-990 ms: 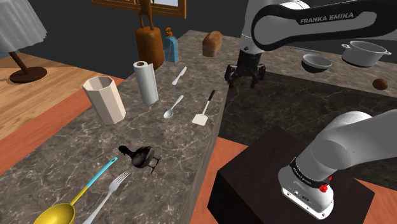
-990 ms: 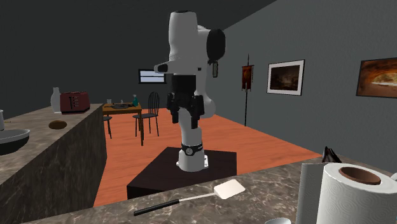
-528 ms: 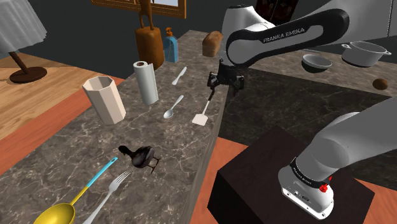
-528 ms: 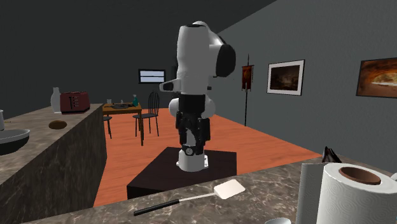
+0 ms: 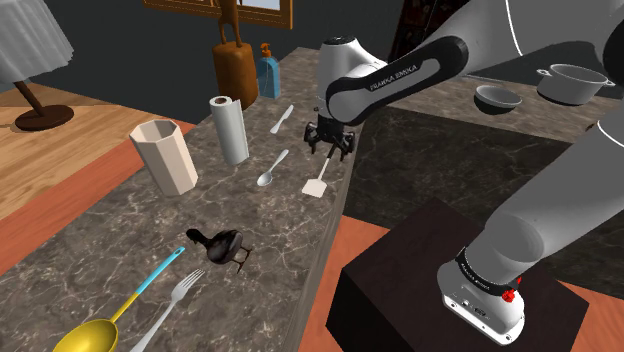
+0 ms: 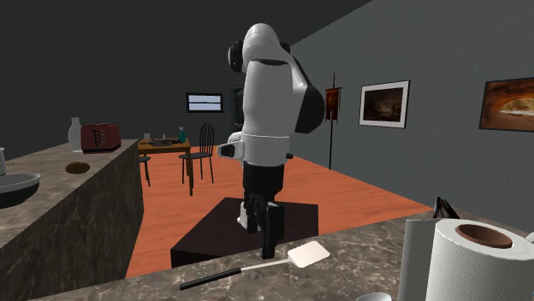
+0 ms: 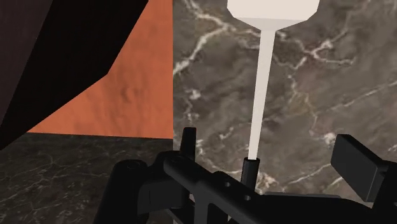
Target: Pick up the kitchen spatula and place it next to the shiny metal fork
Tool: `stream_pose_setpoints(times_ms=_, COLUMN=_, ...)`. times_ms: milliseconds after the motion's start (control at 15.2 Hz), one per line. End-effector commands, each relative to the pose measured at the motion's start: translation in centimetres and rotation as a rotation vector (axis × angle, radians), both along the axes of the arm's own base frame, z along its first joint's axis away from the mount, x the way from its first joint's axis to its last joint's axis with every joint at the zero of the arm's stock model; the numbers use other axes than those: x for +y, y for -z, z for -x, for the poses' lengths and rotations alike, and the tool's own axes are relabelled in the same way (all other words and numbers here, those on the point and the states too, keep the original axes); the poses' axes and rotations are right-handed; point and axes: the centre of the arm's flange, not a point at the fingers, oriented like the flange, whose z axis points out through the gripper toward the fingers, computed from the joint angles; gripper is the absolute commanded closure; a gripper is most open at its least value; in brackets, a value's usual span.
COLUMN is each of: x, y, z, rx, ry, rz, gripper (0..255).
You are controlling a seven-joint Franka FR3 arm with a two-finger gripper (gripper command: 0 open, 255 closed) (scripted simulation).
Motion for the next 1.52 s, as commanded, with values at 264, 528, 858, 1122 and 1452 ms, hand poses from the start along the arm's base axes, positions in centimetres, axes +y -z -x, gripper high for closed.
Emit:
stream_pose_setpoints(times_ms=264, x=0.0, y=3.1, z=-0.5, rx=-0.002, ry=0.009, rz=0.000, gripper=0)
stream_pose_setpoints(times_ms=528, x=-0.1, y=3.4, z=-0.5, rx=-0.002, ry=0.009, rz=0.000, gripper=0)
stream_pose_setpoints(times_ms=858, x=-0.1, y=3.4, z=-0.5, rx=-0.002, ry=0.009, rz=0.000, gripper=0)
stream_pose_setpoints(times_ms=1122, x=-0.1, y=3.4, z=-0.5, rx=-0.002, ry=0.009, rz=0.000, gripper=255)
stream_pose_setpoints(times_ms=1452, x=-0.1, y=3.4, z=-0.5, rx=-0.002, ry=0.009, rz=0.000, gripper=255)
